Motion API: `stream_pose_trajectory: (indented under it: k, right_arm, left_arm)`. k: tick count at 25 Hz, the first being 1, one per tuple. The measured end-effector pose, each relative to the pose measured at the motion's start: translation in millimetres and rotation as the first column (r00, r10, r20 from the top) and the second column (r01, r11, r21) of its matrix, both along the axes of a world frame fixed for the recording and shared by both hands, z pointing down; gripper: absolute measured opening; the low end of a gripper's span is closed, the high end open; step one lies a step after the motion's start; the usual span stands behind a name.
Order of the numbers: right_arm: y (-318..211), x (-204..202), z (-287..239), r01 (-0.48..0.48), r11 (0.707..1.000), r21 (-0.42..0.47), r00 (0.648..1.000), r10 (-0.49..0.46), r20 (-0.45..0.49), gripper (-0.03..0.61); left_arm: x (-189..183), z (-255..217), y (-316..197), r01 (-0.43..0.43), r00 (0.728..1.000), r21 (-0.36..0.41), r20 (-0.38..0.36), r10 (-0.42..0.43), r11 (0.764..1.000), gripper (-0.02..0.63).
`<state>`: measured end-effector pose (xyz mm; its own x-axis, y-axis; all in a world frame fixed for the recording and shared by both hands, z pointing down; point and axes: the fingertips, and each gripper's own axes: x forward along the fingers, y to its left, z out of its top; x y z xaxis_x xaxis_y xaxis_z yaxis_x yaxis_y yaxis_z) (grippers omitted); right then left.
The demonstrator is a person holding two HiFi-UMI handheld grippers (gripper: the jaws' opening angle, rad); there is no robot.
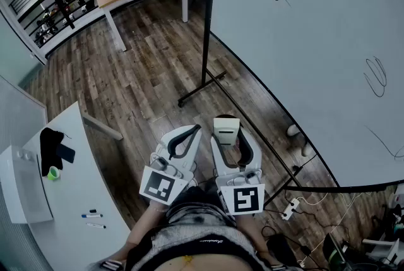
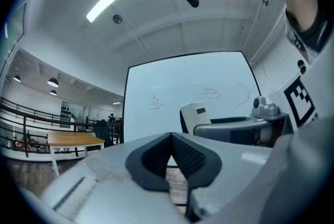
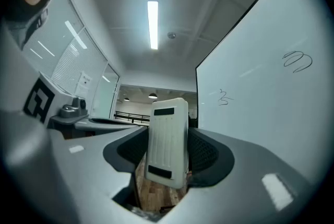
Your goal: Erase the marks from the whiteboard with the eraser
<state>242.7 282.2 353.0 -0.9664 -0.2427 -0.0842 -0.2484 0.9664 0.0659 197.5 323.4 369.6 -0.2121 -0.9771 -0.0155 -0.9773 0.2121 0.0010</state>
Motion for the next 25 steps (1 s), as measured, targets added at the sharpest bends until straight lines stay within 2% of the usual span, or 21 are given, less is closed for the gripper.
stream_pose_trajectory:
  k: [7, 11, 14, 17, 20, 25]
  right_arm:
    - [13, -1, 8, 0.011, 1.000, -0.025, 1.000, -0.011, 0.010, 0.242]
    - [20, -4, 14, 0.013, 0.999, -0.029, 1.000, -0.013, 0.005, 0.242]
    - [16, -11, 13, 0.009, 1.000, -0.017, 1.000, -0.009, -0.003, 0.242]
    - [3, -19, 9, -0.004, 1.000, -0.006, 1.000, 0.004, 0.006, 0.242]
    - [-15, -29, 7, -0.015, 1.000, -0.017, 1.000, 0.015, 0.022, 0.242]
    - [-59, -62, 5, -0.016, 1.000, -0.014, 1.000, 0.016, 0.027, 0.242]
  left_arm:
    - [-4, 0, 12, -0.004, 1.000, 0.044, -0.017, 0.005, 0.999, -0.002]
    - [-9, 4, 16, -0.001, 1.000, 0.040, -0.028, 0.002, 0.999, -0.003]
    - [-17, 2, 15, 0.022, 1.000, 0.043, -0.004, -0.022, 0.999, -0.003]
    - [-27, -2, 4, 0.041, 0.998, 0.042, 0.037, -0.043, 0.998, -0.003]
    - [-40, -5, -15, 0.037, 0.998, 0.050, 0.042, -0.039, 0.998, -0.003]
    - [-68, -14, -54, 0.046, 0.995, 0.049, 0.088, -0.050, 0.998, -0.003]
